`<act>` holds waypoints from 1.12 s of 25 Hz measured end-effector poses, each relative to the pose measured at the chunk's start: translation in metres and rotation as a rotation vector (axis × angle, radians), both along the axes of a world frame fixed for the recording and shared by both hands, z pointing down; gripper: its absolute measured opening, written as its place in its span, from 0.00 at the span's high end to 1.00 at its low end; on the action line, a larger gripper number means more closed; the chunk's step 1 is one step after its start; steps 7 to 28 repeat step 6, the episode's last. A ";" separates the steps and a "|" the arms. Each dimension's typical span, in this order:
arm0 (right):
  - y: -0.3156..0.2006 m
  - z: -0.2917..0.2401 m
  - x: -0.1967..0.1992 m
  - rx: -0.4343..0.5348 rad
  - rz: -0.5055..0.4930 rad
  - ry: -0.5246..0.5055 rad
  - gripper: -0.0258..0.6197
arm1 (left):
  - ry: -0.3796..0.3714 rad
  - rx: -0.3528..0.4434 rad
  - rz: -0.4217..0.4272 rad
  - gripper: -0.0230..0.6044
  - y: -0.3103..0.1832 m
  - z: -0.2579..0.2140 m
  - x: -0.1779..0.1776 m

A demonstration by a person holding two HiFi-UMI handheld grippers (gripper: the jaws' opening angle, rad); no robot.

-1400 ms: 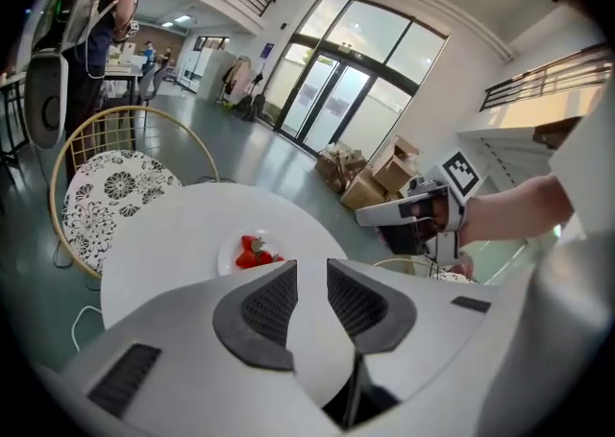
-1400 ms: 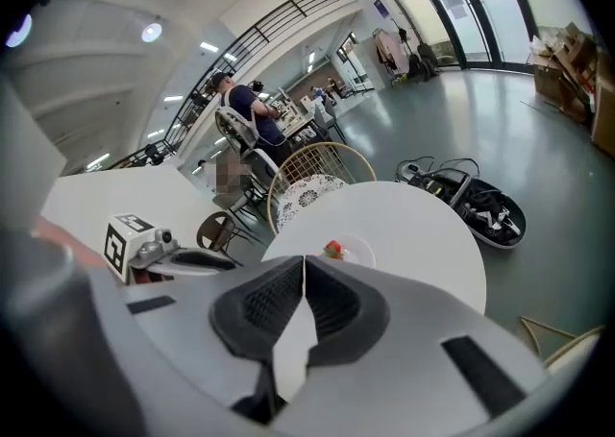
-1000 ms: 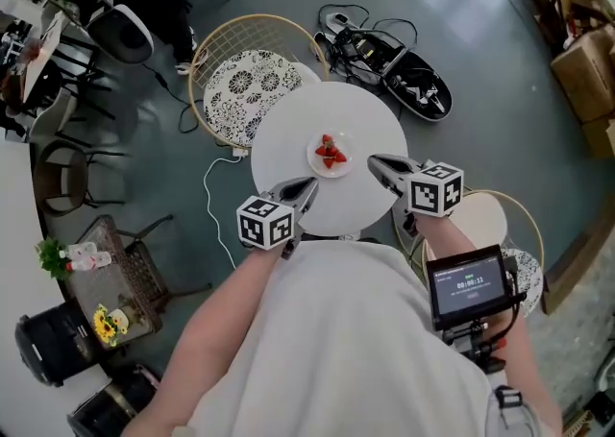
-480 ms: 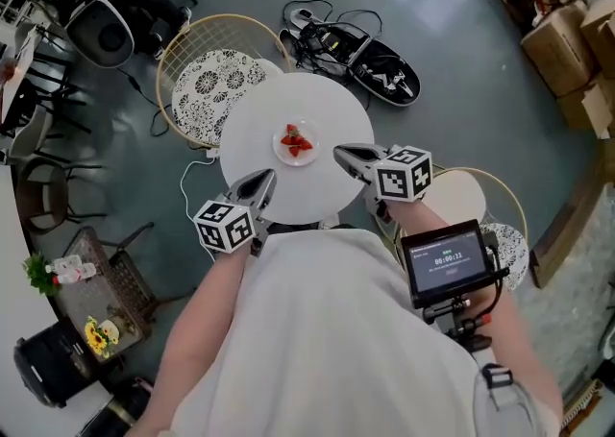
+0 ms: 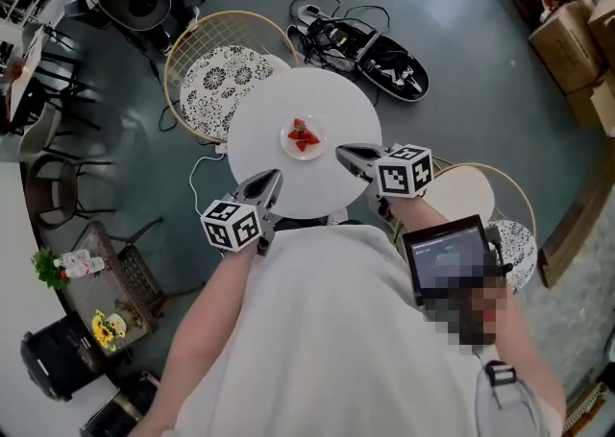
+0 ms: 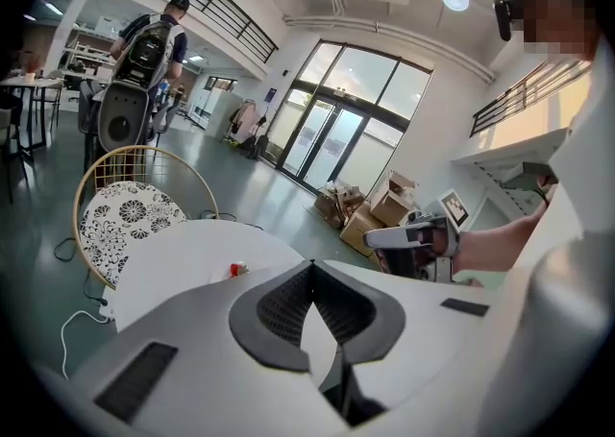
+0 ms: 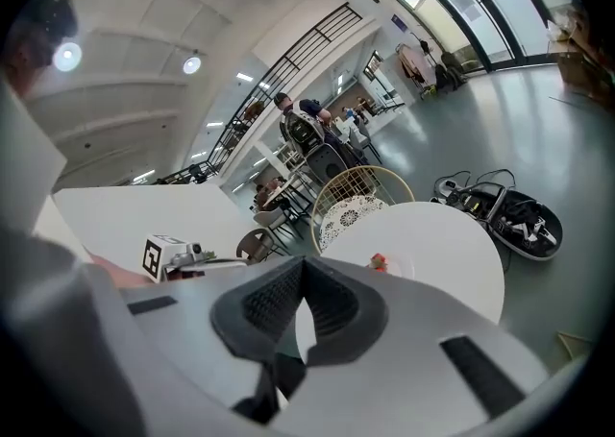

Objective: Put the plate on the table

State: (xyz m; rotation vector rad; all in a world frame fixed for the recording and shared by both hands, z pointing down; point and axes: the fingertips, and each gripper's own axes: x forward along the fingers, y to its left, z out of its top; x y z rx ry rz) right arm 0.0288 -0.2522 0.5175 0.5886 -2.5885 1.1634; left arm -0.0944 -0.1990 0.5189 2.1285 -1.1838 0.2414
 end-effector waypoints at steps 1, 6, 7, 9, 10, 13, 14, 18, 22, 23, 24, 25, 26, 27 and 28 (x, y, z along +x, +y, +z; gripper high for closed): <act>0.000 0.001 0.000 -0.001 -0.002 0.001 0.95 | -0.001 0.000 -0.001 0.96 0.000 0.000 0.000; 0.005 0.010 -0.003 -0.009 -0.017 0.002 0.95 | -0.005 0.008 -0.013 0.96 -0.001 0.001 -0.002; 0.005 0.010 -0.003 -0.009 -0.017 0.002 0.95 | -0.005 0.008 -0.013 0.96 -0.001 0.001 -0.002; 0.005 0.010 -0.003 -0.009 -0.017 0.002 0.95 | -0.005 0.008 -0.013 0.96 -0.001 0.001 -0.002; 0.005 0.010 -0.003 -0.009 -0.017 0.002 0.95 | -0.005 0.008 -0.013 0.96 -0.001 0.001 -0.002; 0.005 0.010 -0.003 -0.009 -0.017 0.002 0.95 | -0.005 0.008 -0.013 0.96 -0.001 0.001 -0.002; 0.005 0.010 -0.003 -0.009 -0.017 0.002 0.95 | -0.005 0.008 -0.013 0.96 -0.001 0.001 -0.002; 0.005 0.010 -0.003 -0.009 -0.017 0.002 0.95 | -0.005 0.008 -0.013 0.96 -0.001 0.001 -0.002; 0.005 0.010 -0.003 -0.009 -0.017 0.002 0.95 | -0.005 0.008 -0.013 0.96 -0.001 0.001 -0.002; 0.005 0.010 -0.003 -0.009 -0.017 0.002 0.95 | -0.005 0.008 -0.013 0.96 -0.001 0.001 -0.002; 0.005 0.010 -0.003 -0.009 -0.017 0.002 0.95 | -0.005 0.008 -0.013 0.96 -0.001 0.001 -0.002; 0.005 0.010 -0.003 -0.009 -0.017 0.002 0.95 | -0.005 0.008 -0.013 0.96 -0.001 0.001 -0.002; 0.005 0.010 -0.003 -0.009 -0.017 0.002 0.95 | -0.005 0.008 -0.013 0.96 -0.001 0.001 -0.002; 0.005 0.010 -0.003 -0.009 -0.017 0.002 0.95 | -0.005 0.008 -0.013 0.96 -0.001 0.001 -0.002; 0.005 0.010 -0.003 -0.009 -0.017 0.002 0.95 | -0.005 0.008 -0.013 0.96 -0.001 0.001 -0.002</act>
